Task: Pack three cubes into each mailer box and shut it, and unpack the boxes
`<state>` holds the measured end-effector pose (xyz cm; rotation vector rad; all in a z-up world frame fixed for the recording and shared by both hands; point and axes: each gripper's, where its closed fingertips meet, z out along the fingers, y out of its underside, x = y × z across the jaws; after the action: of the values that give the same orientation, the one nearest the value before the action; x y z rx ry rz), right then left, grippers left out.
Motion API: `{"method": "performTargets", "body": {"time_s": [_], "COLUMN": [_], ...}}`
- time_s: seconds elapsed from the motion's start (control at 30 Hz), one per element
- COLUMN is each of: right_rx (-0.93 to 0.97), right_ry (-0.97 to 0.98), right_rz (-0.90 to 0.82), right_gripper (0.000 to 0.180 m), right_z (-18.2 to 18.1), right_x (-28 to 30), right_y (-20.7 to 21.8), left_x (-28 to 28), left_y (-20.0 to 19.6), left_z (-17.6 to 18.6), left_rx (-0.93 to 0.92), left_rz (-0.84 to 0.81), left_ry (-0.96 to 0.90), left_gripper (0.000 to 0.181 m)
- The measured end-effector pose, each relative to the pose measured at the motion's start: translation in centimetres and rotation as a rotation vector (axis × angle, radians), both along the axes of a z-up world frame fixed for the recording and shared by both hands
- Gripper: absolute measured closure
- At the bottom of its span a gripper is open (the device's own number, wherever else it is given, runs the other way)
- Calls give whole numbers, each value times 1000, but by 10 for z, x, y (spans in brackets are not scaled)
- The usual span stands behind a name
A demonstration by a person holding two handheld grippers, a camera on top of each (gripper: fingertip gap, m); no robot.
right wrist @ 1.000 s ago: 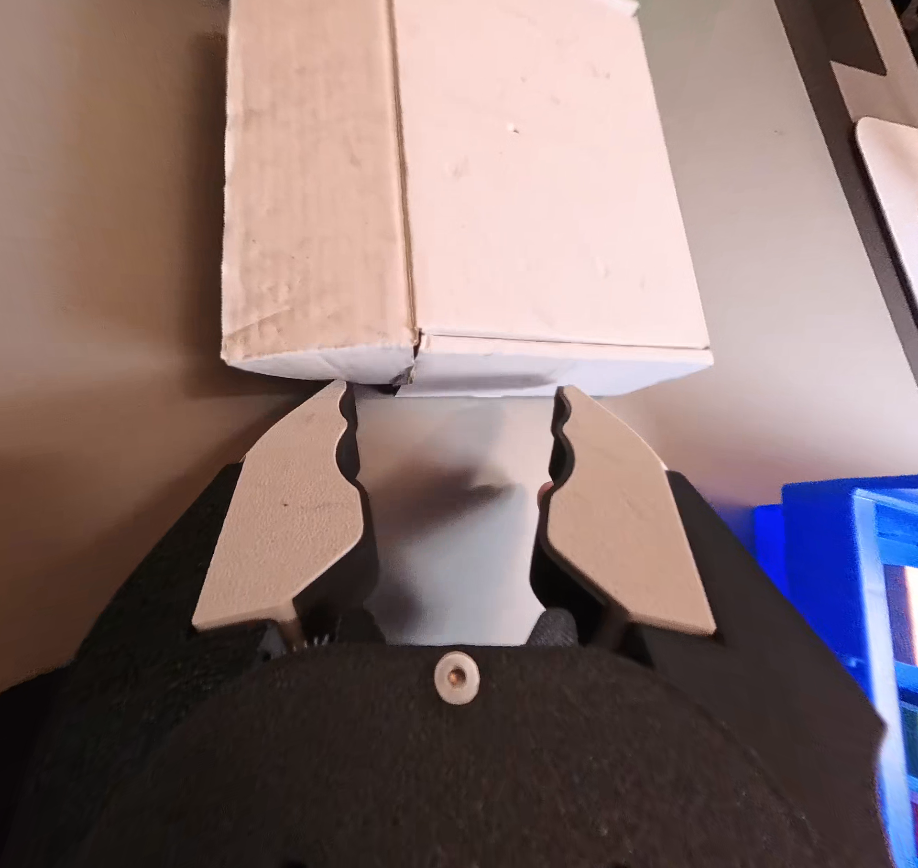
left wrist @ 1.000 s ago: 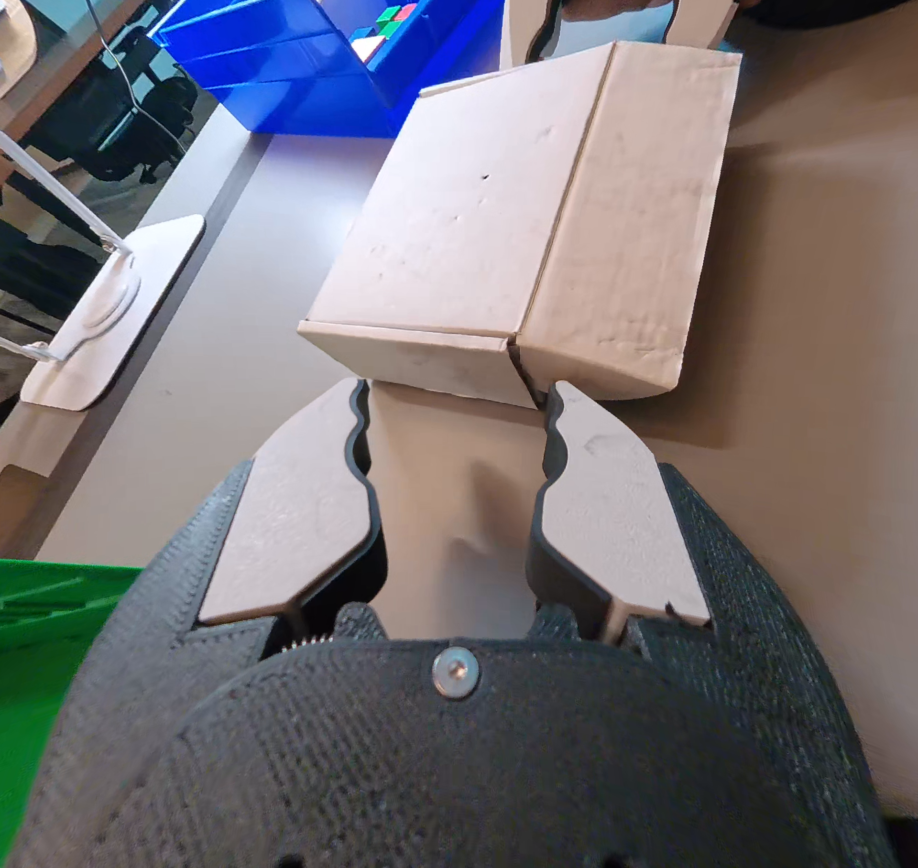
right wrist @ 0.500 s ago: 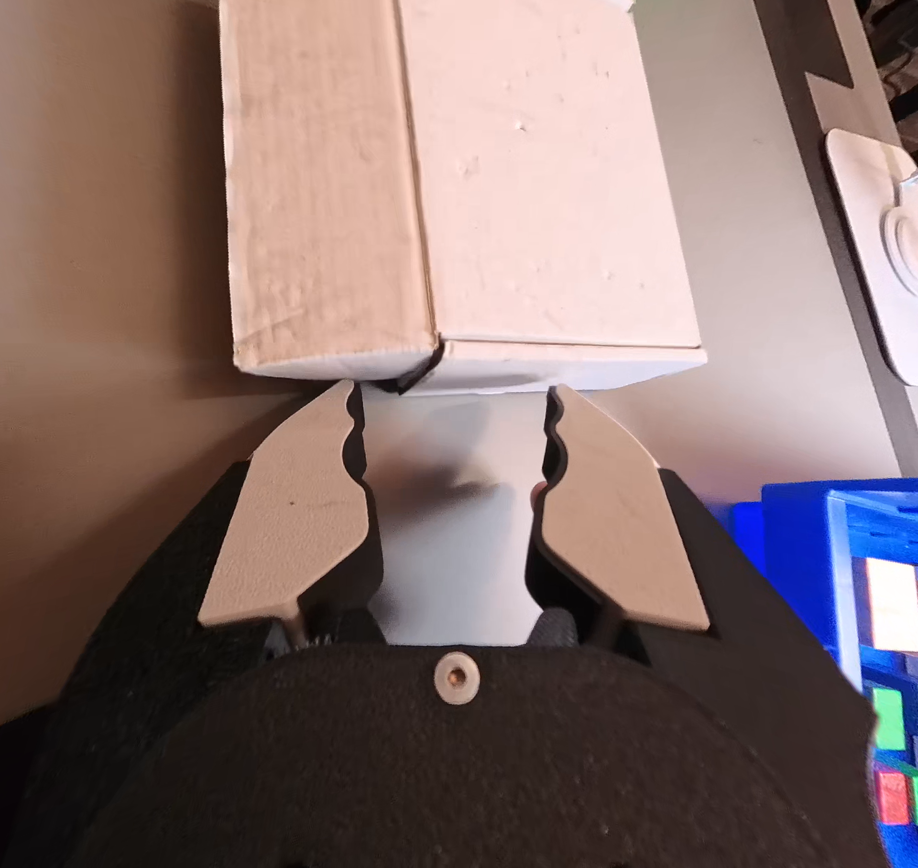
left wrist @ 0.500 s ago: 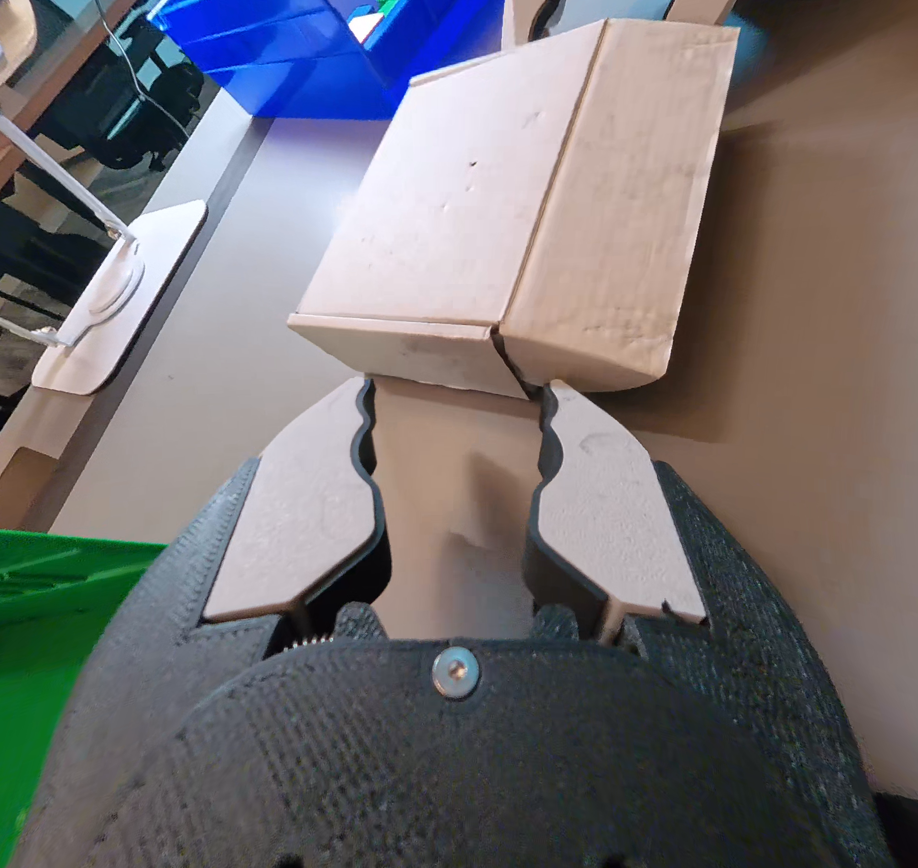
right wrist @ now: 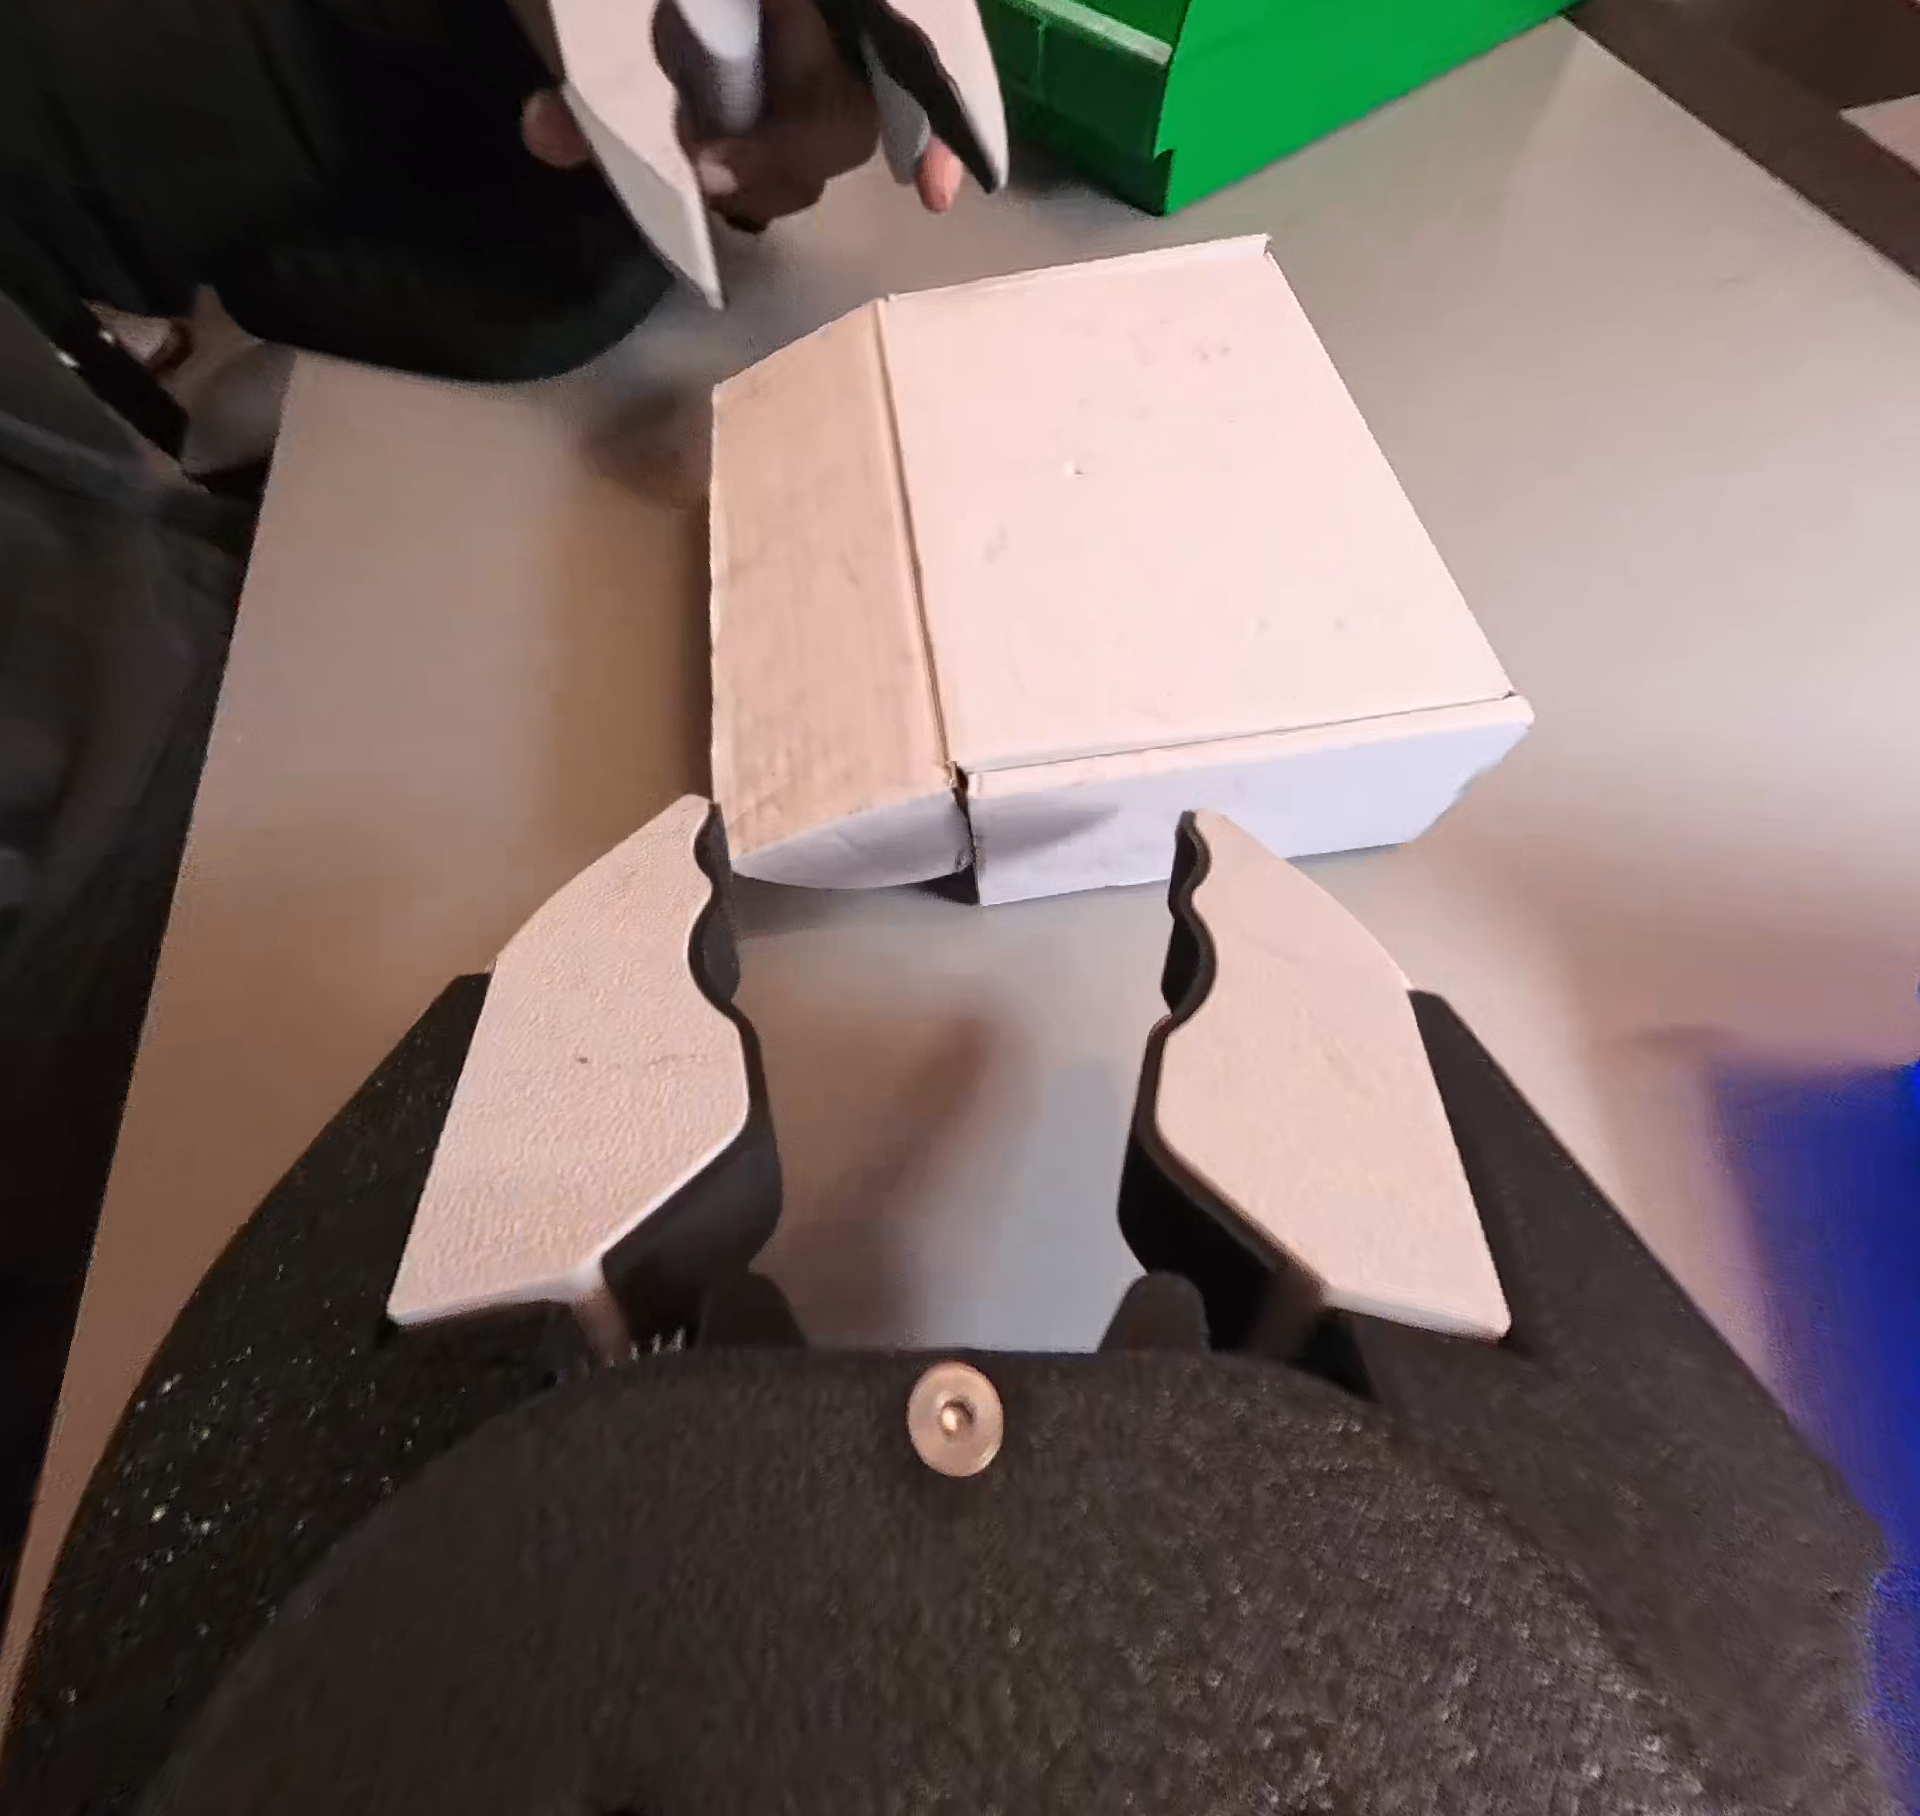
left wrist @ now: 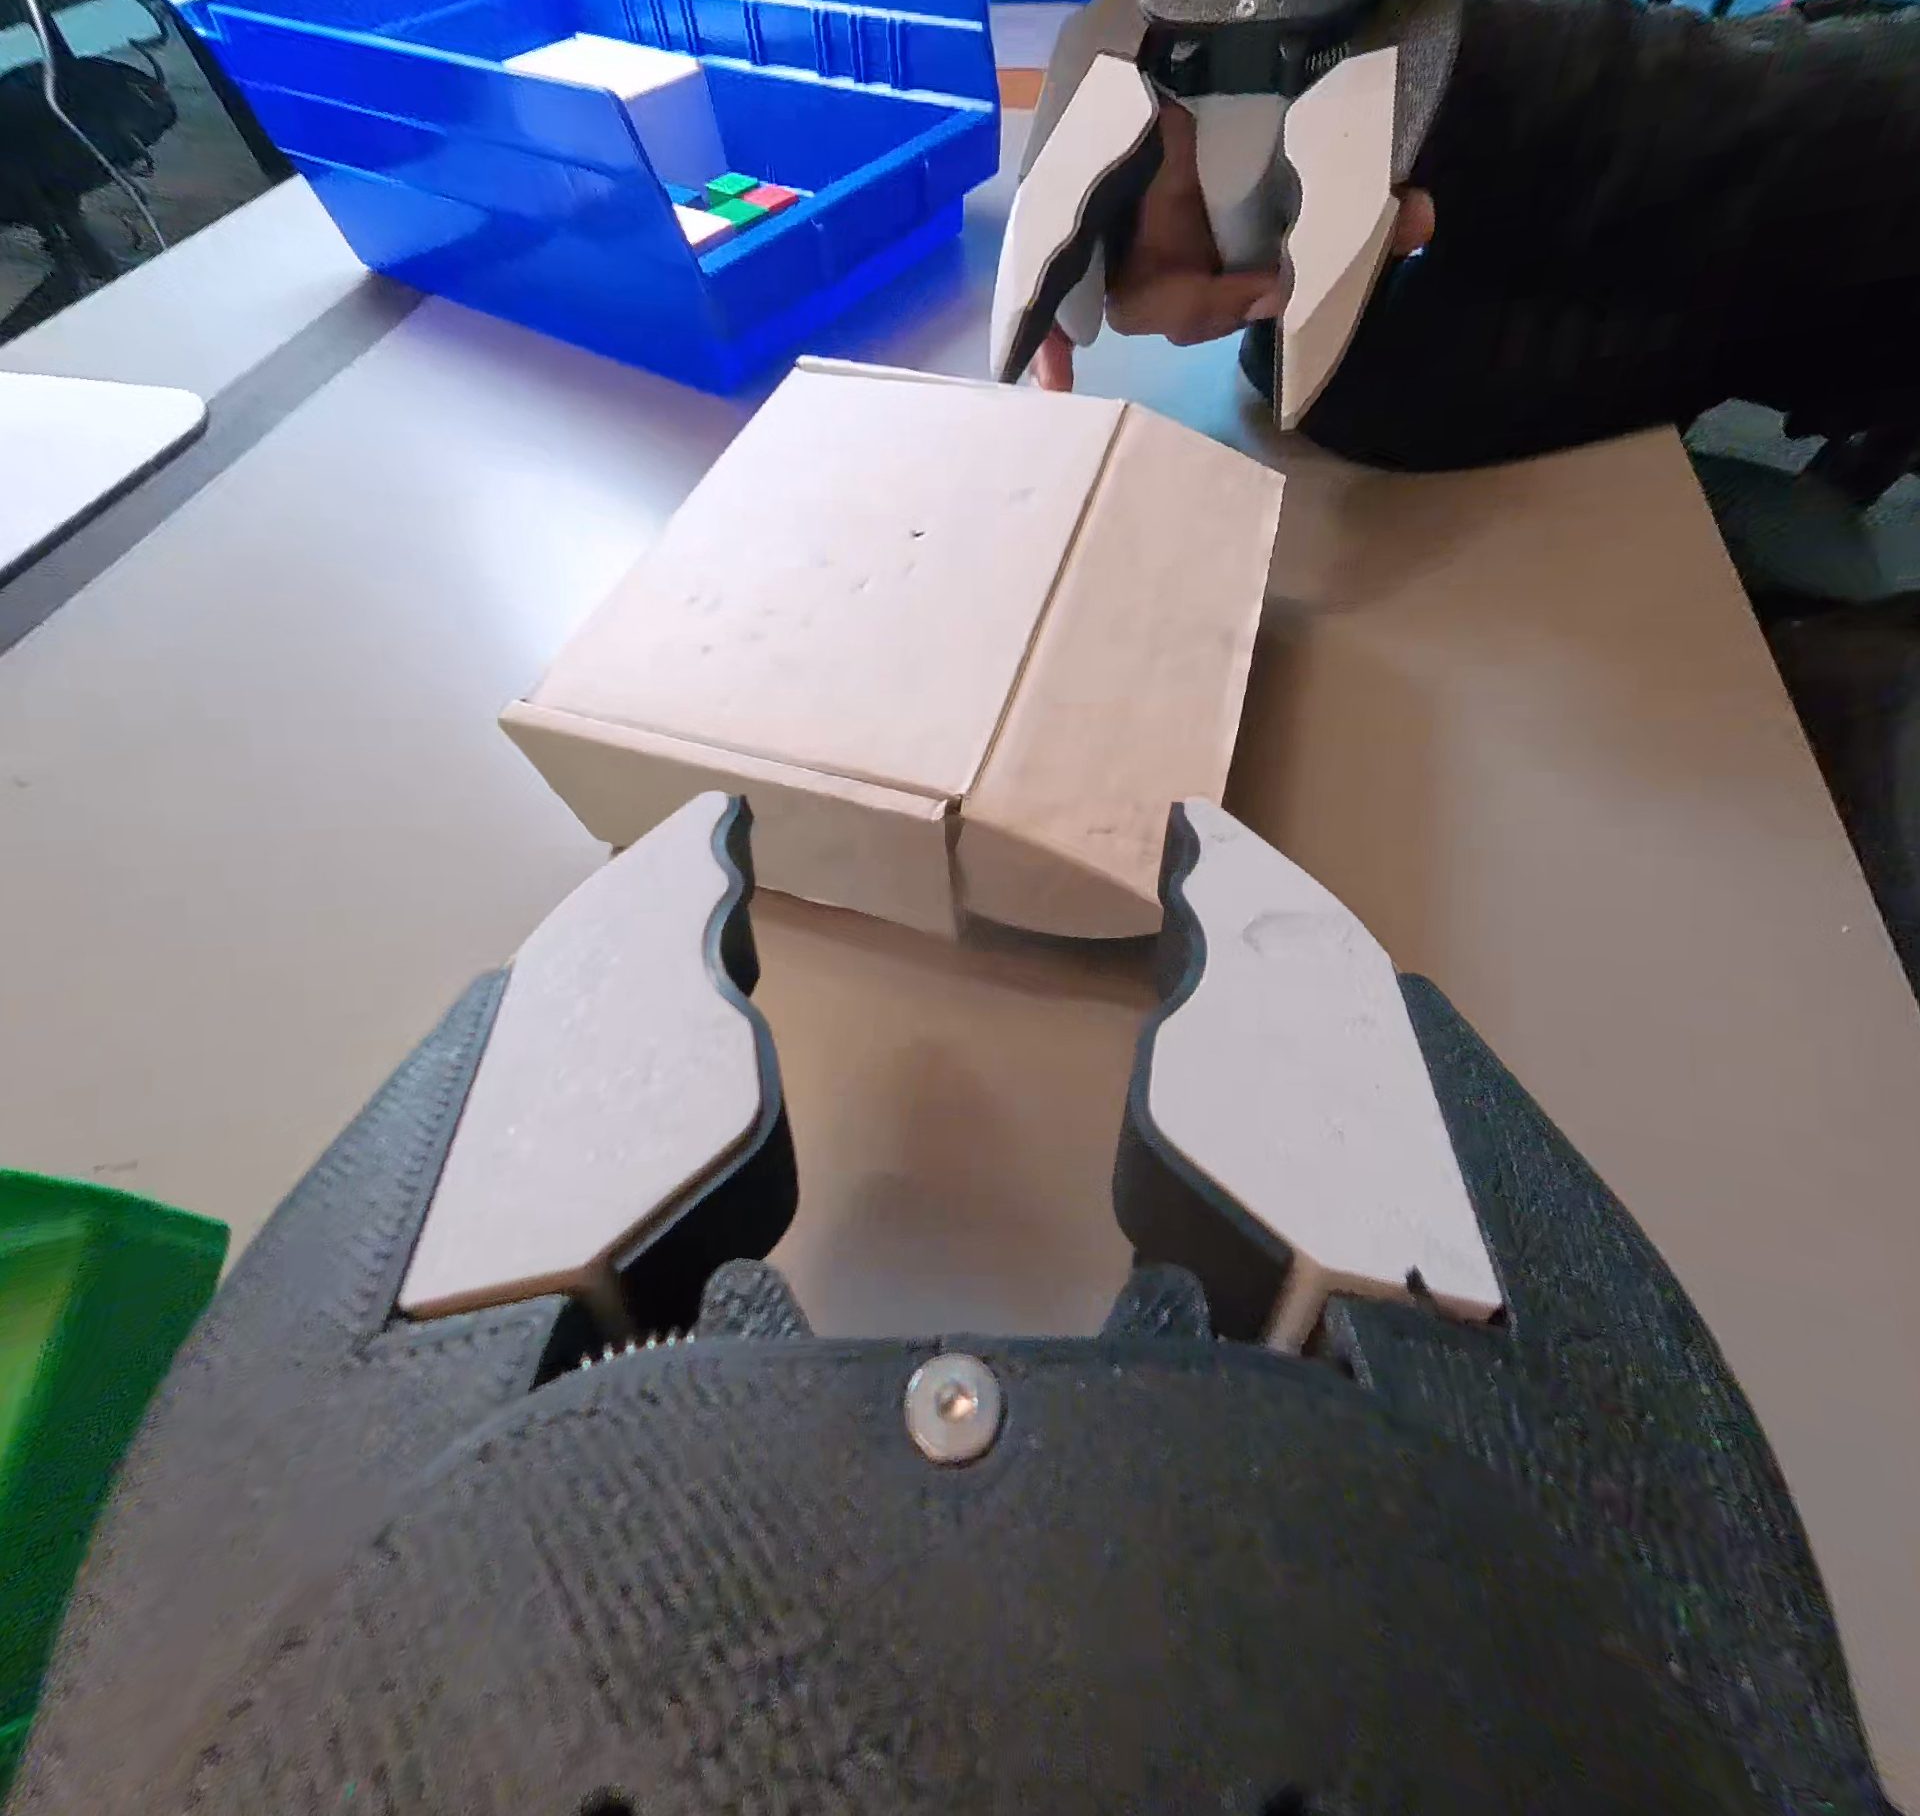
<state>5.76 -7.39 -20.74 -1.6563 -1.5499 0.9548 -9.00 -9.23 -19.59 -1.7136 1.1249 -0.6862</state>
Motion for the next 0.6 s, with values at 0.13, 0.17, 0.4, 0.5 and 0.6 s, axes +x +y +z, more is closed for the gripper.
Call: {"method": "performTargets", "body": {"time_s": [0.13, 0.17, 0.4, 0.5, 0.6], "right_rx": [-22, -24, 36, 57, 92], "right_ry": [-49, -55, -65, -58, -57], "right_rz": [-37, -31, -62, -66, -72], "right_gripper": [100, 101, 111, 114, 117], "right_z": [-12, -13, -19, -20, -22], "right_x": [-5, -6, -7, -7, -7], "right_y": [3, 2, 10, 13, 16], "left_x": [8, 10, 16, 14, 13], "left_y": [-1, -1, 9, 10, 11], "left_z": [-11, -16, -29, -31, -32], "left_rx": [-54, -70, 35, 85, 128], "left_rz": [-8, -6, 68, 73, 73], "left_ry": [20, 33, 143, 182, 209], "left_gripper": [106, 106, 112, 117, 124]}}
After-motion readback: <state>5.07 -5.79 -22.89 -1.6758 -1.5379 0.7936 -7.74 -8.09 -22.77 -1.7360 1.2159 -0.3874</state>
